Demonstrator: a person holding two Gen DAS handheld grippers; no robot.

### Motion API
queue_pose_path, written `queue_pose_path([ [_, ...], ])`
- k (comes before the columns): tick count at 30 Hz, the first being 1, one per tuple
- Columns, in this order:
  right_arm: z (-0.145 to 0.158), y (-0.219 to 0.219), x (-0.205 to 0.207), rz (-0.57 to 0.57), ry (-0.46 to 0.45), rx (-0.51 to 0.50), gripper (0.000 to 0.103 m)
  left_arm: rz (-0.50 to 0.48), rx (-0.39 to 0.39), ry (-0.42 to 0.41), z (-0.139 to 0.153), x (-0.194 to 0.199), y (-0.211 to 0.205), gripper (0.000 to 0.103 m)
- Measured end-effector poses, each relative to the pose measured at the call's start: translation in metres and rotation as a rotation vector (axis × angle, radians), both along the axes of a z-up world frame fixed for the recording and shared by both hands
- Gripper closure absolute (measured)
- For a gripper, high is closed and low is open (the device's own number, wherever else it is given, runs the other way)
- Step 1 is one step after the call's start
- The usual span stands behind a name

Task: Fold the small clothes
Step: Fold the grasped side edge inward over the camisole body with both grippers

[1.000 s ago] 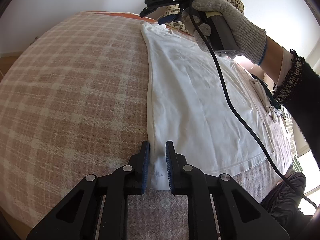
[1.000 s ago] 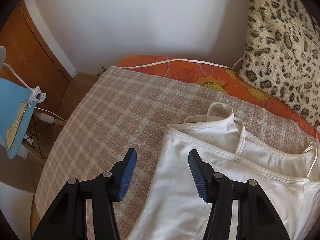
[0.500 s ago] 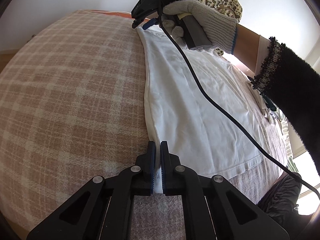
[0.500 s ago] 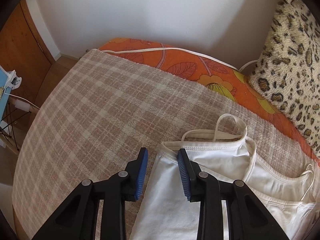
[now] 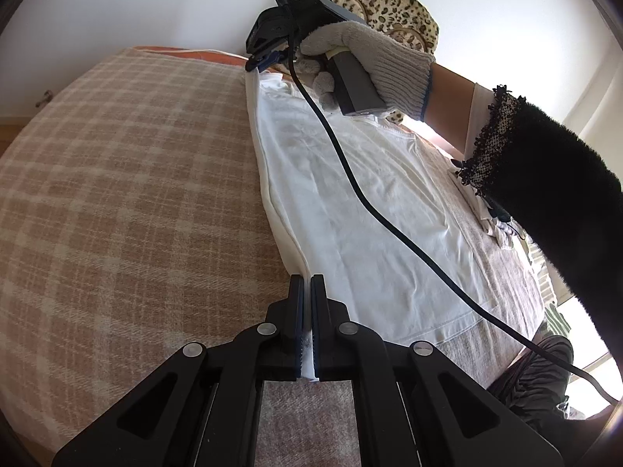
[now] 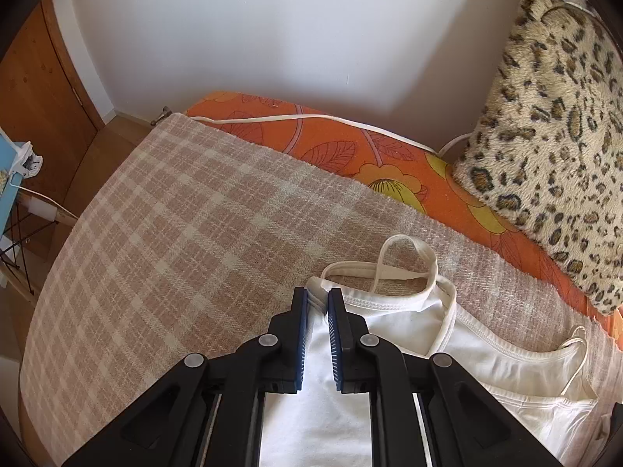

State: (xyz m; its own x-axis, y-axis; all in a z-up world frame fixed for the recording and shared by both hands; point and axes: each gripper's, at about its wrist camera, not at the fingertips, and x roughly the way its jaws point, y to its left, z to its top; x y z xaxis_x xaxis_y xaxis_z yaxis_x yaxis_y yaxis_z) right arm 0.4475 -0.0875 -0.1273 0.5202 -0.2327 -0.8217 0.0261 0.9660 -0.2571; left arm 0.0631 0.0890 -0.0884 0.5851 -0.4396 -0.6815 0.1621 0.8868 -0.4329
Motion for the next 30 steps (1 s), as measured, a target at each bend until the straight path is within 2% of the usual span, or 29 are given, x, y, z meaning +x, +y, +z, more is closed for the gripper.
queue_pose_path([
  [6, 0.026, -0.008, -0.023, -0.016, -0.054, -0.012, 0.095, -0.066, 0.013, -0.047, 0.014, 0.001, -0.026, 0.101],
  [12, 0.04, -0.035, -0.045, -0.073, -0.09, -0.03, 0.095, -0.126, 0.038, -0.068, 0.019, 0.006, -0.054, 0.101],
  [19, 0.037, -0.067, -0.064, -0.136, -0.098, -0.037, 0.095, -0.198, 0.058, -0.063, 0.017, 0.011, -0.083, 0.101],
  [30, 0.017, -0.106, -0.067, -0.205, -0.073, -0.041, 0.095, -0.27, 0.107, -0.028, 0.004, 0.02, -0.112, 0.101],
])
